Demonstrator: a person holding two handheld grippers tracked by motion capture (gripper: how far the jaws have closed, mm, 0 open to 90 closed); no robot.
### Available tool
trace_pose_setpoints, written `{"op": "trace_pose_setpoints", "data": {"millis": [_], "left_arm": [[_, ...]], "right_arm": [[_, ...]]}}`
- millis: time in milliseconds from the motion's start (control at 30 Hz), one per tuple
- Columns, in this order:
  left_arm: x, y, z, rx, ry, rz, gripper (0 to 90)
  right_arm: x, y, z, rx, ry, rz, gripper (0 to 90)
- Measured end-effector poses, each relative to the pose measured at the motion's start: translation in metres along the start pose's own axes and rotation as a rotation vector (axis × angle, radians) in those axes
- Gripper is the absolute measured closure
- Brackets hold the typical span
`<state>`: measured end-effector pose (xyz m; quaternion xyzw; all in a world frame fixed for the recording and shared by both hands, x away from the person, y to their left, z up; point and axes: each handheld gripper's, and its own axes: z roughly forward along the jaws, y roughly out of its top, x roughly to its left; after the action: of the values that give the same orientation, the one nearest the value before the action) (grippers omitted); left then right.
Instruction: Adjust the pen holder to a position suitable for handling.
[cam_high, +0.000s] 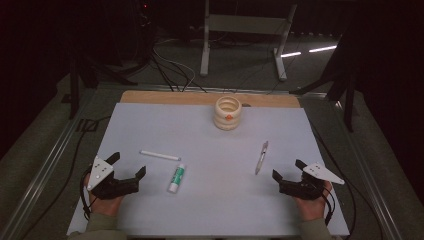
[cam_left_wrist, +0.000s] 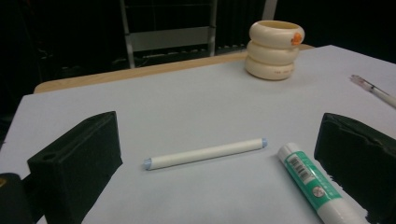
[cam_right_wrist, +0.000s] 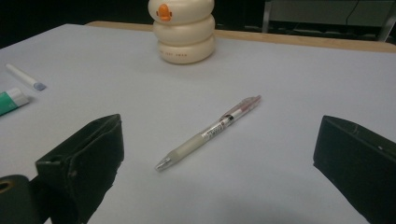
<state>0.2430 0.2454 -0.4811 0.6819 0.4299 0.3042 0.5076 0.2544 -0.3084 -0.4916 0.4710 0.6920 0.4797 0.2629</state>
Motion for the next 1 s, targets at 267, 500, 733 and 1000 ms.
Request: {"op": "trace_pose_setpoints", "data": {"millis": [267,500,733,1000], "left_arm": [[0.002,-0.003,-0.002,0.008,0.01,-0.012,1.0],[0.004,-0.004,0.0,0.022,0.006,-0.014,0.9],[0.003,-0.005,0.002,0.031,0.018,-0.012,0.9],[0.004,-0.005,0.007,0.039,0.015,-0.014,1.0]], "right_arm": [[0.002,0.001,0.003,0.02,0.018,0.022,1.6],[0.008,0.01,0.004,0.038,0.026,0.025,0.0],[0.016,0.031,0.007,0.083,0.049,0.03,0.0],[0.021,0.059,0.02,0.099,0.045,0.023,0.0]]}}
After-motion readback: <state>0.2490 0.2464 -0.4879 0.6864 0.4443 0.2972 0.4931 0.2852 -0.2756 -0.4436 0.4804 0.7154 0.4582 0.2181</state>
